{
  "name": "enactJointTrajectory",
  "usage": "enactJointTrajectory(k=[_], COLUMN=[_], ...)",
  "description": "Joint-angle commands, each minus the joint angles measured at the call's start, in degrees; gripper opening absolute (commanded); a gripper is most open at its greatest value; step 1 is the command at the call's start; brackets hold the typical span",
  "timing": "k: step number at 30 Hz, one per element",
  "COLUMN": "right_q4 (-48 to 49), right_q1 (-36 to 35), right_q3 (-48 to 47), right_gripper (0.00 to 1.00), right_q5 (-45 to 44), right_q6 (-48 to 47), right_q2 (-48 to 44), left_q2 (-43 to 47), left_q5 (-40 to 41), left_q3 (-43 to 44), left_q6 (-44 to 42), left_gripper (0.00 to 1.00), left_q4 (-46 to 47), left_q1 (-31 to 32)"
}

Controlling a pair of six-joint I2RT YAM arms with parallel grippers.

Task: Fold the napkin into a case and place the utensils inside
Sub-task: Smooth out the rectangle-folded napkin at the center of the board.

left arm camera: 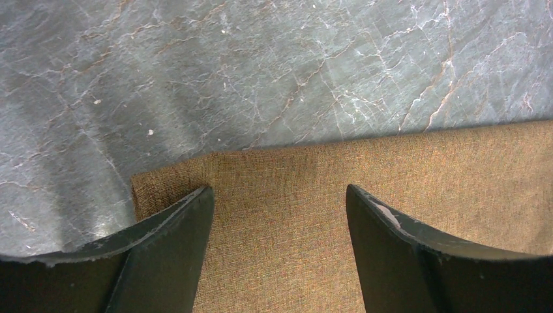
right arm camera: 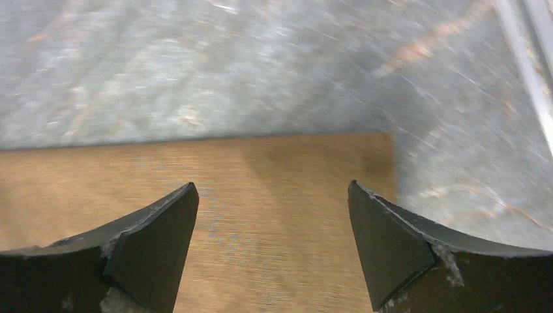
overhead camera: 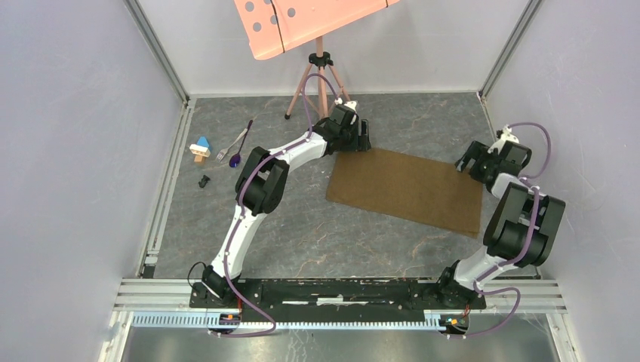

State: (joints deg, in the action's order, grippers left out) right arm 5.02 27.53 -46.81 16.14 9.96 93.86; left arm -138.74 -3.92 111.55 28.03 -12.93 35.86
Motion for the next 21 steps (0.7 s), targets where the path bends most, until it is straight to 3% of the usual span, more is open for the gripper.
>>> enactJointTrajectory(k=[1, 6, 11, 21], right_q4=[1.24, 5.10, 8.48, 3.93], right_q1=[-4.51, -4.45, -1.61, 3.94], right_q3=[-3.82, -6.00, -5.35, -7.86], right_gripper=[0.93, 0.93, 0.91, 0.89], right_q5=[6.57, 15.53, 17.43, 10.48], right_q6=[1.53, 5.93, 7.27, -0.40], right_q2=[-3.50, 5.01, 9.58, 13.27], left_q2=[-0.82, -1.34, -1.75, -3.05], left_q5=[2.56, 3.09, 3.69, 3.37], left_q3=[-0.01, -0.10, -0.52, -0.46], left_q6=[0.77, 2.63, 4.99, 6.56], left_gripper=[0.82, 0.82, 0.82, 0.82], left_q4=[-0.88, -1.23, -1.19, -2.05], left_q1=[-0.88, -0.88, -1.04, -1.64])
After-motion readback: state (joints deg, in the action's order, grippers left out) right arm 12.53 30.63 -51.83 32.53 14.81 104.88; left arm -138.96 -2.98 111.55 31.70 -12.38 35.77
